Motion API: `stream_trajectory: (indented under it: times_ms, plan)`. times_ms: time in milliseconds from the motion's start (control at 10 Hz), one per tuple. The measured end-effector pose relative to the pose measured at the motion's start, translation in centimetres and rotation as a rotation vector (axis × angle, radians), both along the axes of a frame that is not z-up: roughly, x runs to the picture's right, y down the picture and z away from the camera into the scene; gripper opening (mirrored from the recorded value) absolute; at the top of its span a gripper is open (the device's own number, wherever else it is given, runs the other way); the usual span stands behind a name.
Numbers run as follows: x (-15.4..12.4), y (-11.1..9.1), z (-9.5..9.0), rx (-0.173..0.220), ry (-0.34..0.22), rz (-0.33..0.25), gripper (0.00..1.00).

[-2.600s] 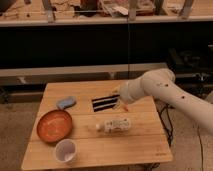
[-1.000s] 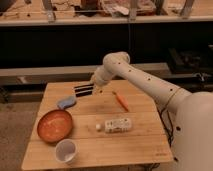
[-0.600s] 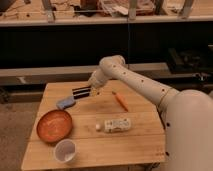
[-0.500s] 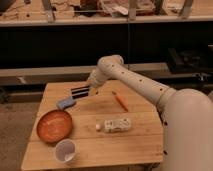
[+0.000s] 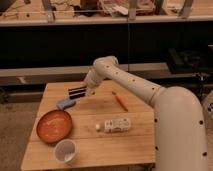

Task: Place the eraser on the white sponge

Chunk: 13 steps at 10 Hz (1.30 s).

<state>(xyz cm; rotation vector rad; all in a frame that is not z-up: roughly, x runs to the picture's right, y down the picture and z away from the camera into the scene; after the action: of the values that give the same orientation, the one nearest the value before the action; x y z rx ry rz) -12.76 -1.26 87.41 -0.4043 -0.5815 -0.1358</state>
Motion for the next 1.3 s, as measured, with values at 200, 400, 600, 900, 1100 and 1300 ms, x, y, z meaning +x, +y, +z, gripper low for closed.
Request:
stream_trajectory:
  times_ms: [200, 400, 600, 900, 1100, 1300]
  plan:
    - [-1.7, 0.3, 0.7, -0.005, -0.007, -0.011, 0.0]
    - [-2.0, 0.4, 1.4, -0.012, -0.009, -0.013, 0.0]
    - [-2.8, 0.7, 2.0, -0.012, -0.019, -0.026, 0.0]
    - [-4.6, 1.1, 2.8, -0.012, -0.032, -0.043, 0.0]
    - [-4.7, 1.2, 3.1, -0.011, -0.036, -0.048, 0.0]
    - [-5.0, 1.3, 3.3, -0.01, -0.038, -0.053, 0.0]
